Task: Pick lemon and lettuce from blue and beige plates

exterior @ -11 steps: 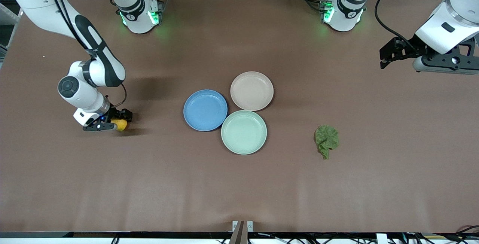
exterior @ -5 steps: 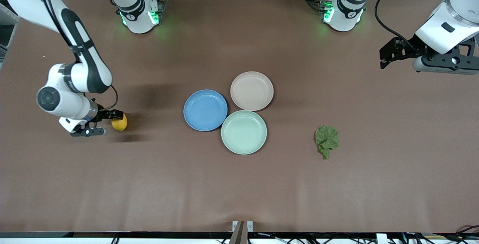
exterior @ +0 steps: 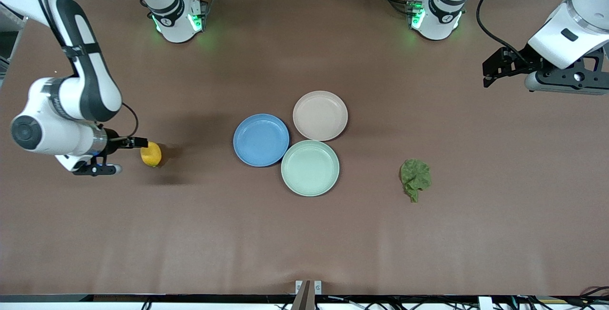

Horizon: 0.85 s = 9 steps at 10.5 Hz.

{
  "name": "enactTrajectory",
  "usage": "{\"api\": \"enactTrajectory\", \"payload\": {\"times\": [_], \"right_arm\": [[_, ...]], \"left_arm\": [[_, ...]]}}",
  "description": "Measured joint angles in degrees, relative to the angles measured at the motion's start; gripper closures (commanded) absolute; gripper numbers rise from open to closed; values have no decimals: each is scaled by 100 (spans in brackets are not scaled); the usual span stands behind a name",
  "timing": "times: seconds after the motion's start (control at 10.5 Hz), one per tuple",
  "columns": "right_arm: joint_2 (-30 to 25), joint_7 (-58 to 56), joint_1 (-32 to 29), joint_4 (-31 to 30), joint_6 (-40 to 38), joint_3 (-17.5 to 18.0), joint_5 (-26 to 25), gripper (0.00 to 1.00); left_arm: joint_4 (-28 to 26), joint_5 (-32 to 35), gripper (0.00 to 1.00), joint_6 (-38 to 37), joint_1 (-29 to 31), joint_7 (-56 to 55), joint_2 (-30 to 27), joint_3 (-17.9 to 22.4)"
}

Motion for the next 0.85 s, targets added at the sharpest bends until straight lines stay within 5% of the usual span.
{"api": "enactTrajectory", "payload": {"times": [0.85], "right_arm": [[-968, -2, 0, 1310, -1793, 4, -19, 0]], "left_arm": [[1, 0, 0, 0, 6, 1, 12, 0]]}}
